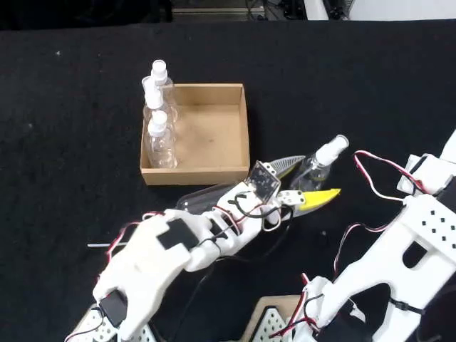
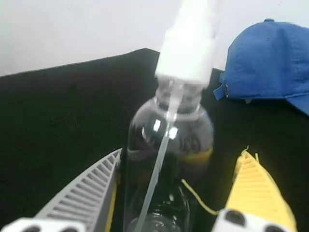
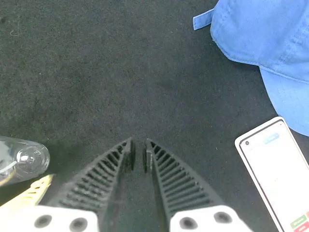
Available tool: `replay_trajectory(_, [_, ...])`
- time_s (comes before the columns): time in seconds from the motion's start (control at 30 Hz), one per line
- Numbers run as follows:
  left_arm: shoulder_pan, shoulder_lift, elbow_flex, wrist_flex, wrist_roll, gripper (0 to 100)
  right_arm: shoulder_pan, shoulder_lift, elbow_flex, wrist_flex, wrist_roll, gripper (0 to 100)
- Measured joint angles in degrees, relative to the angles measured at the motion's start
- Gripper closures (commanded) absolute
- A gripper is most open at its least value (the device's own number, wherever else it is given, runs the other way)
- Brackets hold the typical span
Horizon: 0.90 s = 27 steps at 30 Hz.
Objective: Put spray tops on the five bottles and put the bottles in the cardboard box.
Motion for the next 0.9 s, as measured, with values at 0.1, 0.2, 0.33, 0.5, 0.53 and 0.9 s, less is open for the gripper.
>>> replay_trajectory(0.1, [0.09, -4.48, 3.96, 0.70, 0.00, 67, 0.00, 0.00, 0.00, 0.00, 0.00, 98.6])
replay_trajectory(0.2, [0.09, -6.77, 7.74, 1.32, 0.00, 67, 0.00, 0.00, 0.00, 0.00, 0.00, 98.6])
replay_trajectory(0.33, [0.09, -11.43, 12.31, 1.32, 0.00, 67, 0.00, 0.09, 0.00, 0.00, 0.00, 98.6])
replay_trajectory(0.5, [0.00, -21.54, 19.43, 1.67, 0.00, 67, 0.00, 0.26, 0.00, 0.00, 0.00, 98.6])
replay_trajectory(0.53, [0.00, -24.26, 21.80, 1.67, 0.00, 67, 0.00, 0.26, 0.00, 0.00, 0.00, 98.6])
replay_trajectory(0.9, [-0.62, -60.13, 40.53, 28.92, 0.09, 67, 0.00, 0.26, 0.00, 0.00, 0.00, 98.6])
